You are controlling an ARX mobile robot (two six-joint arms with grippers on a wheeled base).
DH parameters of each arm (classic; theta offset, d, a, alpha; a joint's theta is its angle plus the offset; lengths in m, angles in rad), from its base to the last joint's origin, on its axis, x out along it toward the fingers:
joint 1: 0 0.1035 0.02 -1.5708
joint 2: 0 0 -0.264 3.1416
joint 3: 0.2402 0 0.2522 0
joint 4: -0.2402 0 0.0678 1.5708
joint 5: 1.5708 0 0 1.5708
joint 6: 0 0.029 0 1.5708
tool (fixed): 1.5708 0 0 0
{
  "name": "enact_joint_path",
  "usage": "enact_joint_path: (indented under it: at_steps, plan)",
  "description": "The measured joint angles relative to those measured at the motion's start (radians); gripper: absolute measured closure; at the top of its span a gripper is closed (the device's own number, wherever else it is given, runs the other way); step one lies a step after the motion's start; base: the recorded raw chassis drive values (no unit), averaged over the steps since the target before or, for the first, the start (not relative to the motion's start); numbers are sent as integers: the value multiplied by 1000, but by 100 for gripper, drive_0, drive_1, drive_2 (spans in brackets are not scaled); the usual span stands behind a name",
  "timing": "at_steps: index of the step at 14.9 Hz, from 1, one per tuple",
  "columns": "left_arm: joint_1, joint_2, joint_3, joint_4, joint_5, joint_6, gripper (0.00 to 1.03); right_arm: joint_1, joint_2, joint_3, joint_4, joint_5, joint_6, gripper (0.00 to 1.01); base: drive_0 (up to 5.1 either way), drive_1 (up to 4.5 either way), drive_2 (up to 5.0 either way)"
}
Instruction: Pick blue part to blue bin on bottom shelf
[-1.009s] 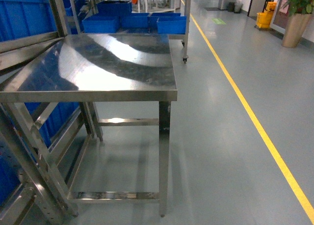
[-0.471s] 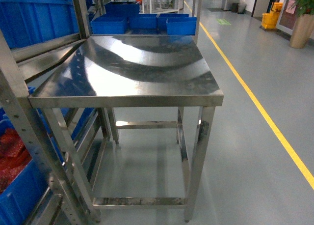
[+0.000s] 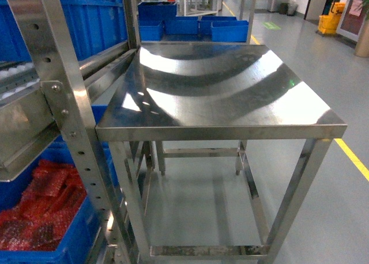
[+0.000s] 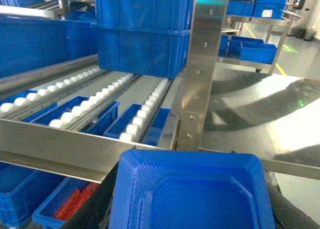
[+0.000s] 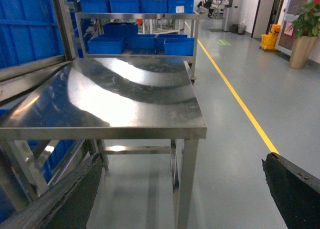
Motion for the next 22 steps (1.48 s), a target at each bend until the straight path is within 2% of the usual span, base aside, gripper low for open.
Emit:
enact_joint_path:
  at_steps: [4, 22]
  plan:
    - [0, 0, 0, 2, 0, 0, 60, 0, 0, 0, 6, -1, 0, 3, -469, 380, 86]
    - [0, 2, 0, 3, 0, 0, 60, 0, 0, 0, 3, 0, 0, 3, -490, 227, 266]
